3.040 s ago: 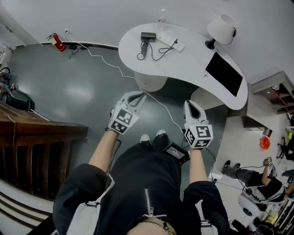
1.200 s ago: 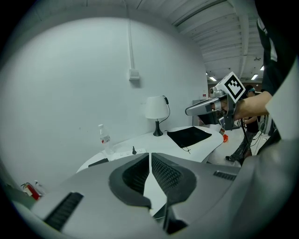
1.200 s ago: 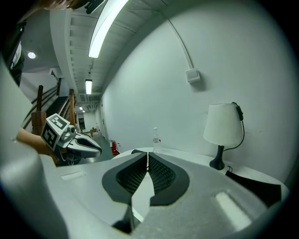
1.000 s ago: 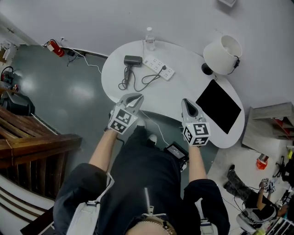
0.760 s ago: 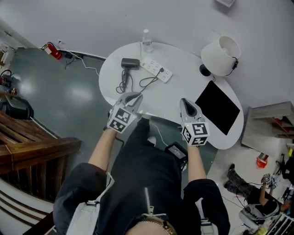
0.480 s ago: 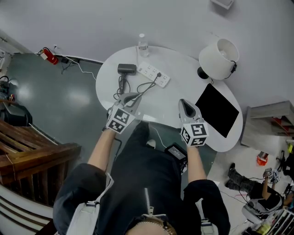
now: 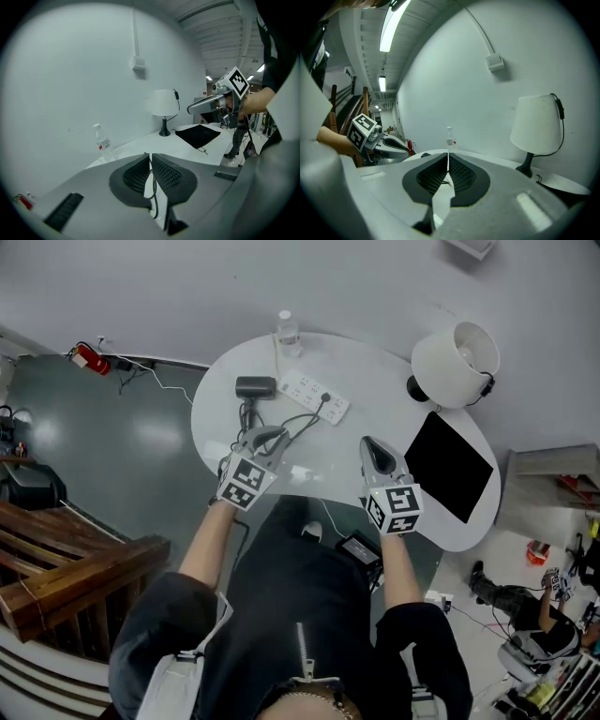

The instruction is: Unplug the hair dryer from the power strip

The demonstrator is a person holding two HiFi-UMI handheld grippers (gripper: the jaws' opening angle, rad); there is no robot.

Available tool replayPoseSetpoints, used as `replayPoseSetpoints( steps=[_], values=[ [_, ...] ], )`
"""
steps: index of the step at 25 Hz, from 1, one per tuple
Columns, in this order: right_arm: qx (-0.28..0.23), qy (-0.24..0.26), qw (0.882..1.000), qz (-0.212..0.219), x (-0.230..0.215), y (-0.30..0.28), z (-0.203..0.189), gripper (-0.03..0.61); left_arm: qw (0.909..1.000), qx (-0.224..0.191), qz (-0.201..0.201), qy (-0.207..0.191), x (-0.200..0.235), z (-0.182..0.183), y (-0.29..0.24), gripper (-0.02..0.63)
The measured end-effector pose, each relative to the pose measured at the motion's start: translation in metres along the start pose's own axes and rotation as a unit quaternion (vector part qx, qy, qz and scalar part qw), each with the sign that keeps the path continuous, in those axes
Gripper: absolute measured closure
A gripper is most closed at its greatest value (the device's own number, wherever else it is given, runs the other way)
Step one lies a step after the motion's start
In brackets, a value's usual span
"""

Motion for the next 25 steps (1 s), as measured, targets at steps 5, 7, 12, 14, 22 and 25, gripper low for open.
replayPoseSetpoints(
  steps=[5, 7, 12, 14, 22, 25],
  values=[
    [0.005, -0.004, 1.000, -0.001, -0.003, -0.013, 0.001, 0.574, 1.0000, 0.005, -0.006, 0.004, 0.008, -0.005, -0.010, 0.591],
    [0.006, -0.004, 1.000, 0.000, -0.003, -0.014, 0.001, 0.575, 0.9999, 0.008, -0.007, 0.004, 0.009, -0.006, -0.011, 0.591],
    [0.008, -0.004, 1.000, 0.000, -0.004, -0.017, 0.001, 0.574, 0.9999, 0.011, -0.005, -0.002, 0.014, -0.006, -0.012, 0.591],
    [0.010, -0.002, 1.000, 0.001, -0.004, -0.020, 0.000, 0.574, 0.9999, 0.013, -0.004, -0.008, 0.018, -0.006, -0.014, 0.591],
    [0.018, -0.003, 1.000, 0.003, -0.006, -0.033, -0.002, 0.574, 0.9988, 0.029, -0.014, -0.037, 0.028, -0.011, -0.029, 0.591],
    [0.022, -0.009, 1.000, 0.004, -0.007, -0.040, -0.004, 0.574, 0.9979, 0.035, -0.023, -0.050, 0.031, -0.013, -0.037, 0.591]
  ],
)
Point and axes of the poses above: the fingertips, and each gripper's own axes: y backward along the fingers, x to its left, z out of its top, the point moved 1 cm from there along y, backward along the fingers, and after that the axes turned 7 degrees about x, right-handed, at the moved point
